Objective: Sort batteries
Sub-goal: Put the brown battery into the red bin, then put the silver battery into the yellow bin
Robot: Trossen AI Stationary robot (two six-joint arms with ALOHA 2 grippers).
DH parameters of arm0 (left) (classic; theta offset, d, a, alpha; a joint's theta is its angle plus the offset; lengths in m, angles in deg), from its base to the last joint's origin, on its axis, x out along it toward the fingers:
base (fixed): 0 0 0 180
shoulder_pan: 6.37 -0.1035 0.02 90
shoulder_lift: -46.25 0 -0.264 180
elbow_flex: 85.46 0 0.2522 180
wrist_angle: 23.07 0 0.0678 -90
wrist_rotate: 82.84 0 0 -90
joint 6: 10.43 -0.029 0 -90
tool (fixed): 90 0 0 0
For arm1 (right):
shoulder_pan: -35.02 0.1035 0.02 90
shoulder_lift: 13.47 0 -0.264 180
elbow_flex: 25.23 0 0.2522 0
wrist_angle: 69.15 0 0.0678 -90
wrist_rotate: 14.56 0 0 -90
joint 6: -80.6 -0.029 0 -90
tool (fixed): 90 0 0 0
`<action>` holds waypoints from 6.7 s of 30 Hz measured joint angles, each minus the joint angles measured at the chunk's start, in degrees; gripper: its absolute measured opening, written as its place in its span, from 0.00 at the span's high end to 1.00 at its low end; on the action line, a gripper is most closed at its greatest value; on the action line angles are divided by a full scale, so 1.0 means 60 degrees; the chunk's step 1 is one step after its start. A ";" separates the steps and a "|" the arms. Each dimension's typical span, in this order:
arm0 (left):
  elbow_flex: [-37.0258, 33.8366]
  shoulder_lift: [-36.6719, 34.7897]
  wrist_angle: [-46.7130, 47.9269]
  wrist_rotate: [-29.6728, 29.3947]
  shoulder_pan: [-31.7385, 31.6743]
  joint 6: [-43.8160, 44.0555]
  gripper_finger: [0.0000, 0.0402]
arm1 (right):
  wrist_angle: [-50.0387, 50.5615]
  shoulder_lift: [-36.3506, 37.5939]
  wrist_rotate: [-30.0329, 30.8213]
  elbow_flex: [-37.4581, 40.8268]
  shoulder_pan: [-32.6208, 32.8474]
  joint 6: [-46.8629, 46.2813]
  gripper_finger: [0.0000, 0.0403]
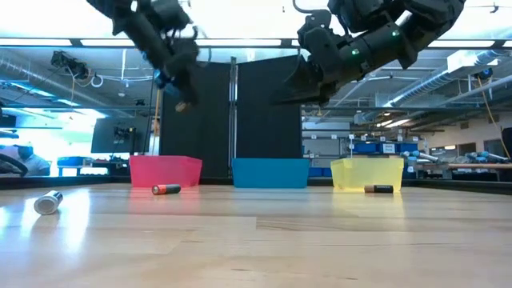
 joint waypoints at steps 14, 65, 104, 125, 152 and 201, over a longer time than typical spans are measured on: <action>0.0002 0.3326 -0.0165 0.0725 -0.2625 -0.0495 0.86 | 0.0387 -0.0017 0.0025 0.0000 0.0339 0.0113 0.93; -0.1327 0.0078 0.2416 -0.1887 0.3417 0.6825 0.66 | 0.0622 -0.0028 0.0030 0.0000 0.0328 0.0364 0.95; -0.3113 0.0151 0.0511 0.0552 0.5223 0.7739 0.70 | 0.0740 -0.0028 0.0029 0.0000 0.0321 0.0361 0.95; -0.3106 0.0151 -0.0239 0.0736 0.6957 0.3895 0.99 | 0.0773 -0.0035 0.0029 0.0000 0.0321 0.0361 0.95; -0.3101 0.1211 -0.1125 0.0866 0.9654 0.1517 0.58 | 0.0820 -0.0038 0.0025 0.0004 0.0321 0.0260 0.95; -0.3666 0.2138 -0.1672 0.1048 0.9228 0.1948 0.88 | 0.0806 -0.0115 0.0026 0.0244 0.0248 0.0276 0.95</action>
